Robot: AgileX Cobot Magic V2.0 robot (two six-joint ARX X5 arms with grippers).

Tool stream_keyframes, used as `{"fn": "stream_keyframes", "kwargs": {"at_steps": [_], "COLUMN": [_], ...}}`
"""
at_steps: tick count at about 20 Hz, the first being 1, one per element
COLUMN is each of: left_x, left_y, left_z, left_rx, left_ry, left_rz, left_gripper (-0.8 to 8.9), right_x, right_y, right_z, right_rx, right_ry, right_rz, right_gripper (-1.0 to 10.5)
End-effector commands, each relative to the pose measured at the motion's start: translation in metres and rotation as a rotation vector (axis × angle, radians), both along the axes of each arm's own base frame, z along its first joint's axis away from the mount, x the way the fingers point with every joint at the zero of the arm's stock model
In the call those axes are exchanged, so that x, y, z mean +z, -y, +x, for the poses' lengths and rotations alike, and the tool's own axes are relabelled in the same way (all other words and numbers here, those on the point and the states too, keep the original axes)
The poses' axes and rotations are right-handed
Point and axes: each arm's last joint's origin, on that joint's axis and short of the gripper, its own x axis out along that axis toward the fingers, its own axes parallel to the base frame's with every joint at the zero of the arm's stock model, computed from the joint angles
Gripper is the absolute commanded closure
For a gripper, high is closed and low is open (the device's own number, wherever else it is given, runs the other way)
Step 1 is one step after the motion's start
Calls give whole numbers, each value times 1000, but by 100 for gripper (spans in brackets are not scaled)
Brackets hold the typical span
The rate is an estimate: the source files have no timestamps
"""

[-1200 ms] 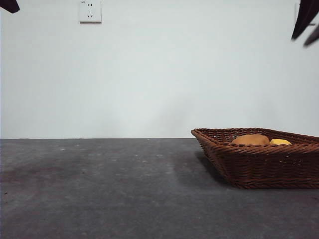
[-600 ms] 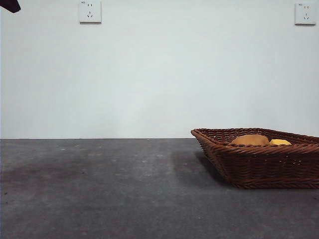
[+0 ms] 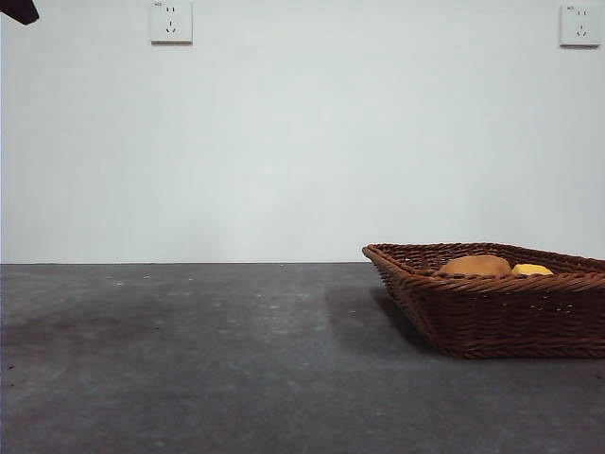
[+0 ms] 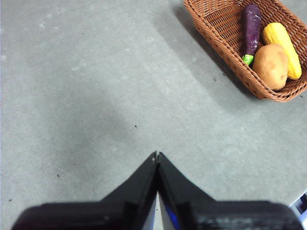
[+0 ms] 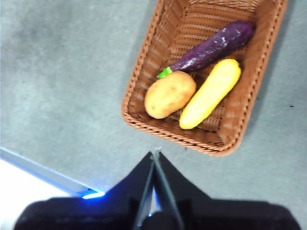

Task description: Help me put the vegetables on the table into the basket

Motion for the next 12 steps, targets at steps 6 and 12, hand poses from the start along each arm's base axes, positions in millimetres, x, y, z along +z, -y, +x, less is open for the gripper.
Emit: {"fn": "stream_keyframes", "kwargs": {"at_steps": [6, 12], "left_x": [0, 3], "left_y": [0, 0], "left_z": [1, 3], "left_rx": [-6, -14], "left_ry": [15, 58], "left_rz": [5, 20], "left_gripper": [818, 818], "right_x": [-1, -1], "right_y": [2, 3], "right_z": [-1, -1], "right_rx": [-29, -42], "right_ry": [-7, -4], "right_rz": [-64, -84], "right_gripper": [947, 947]}}
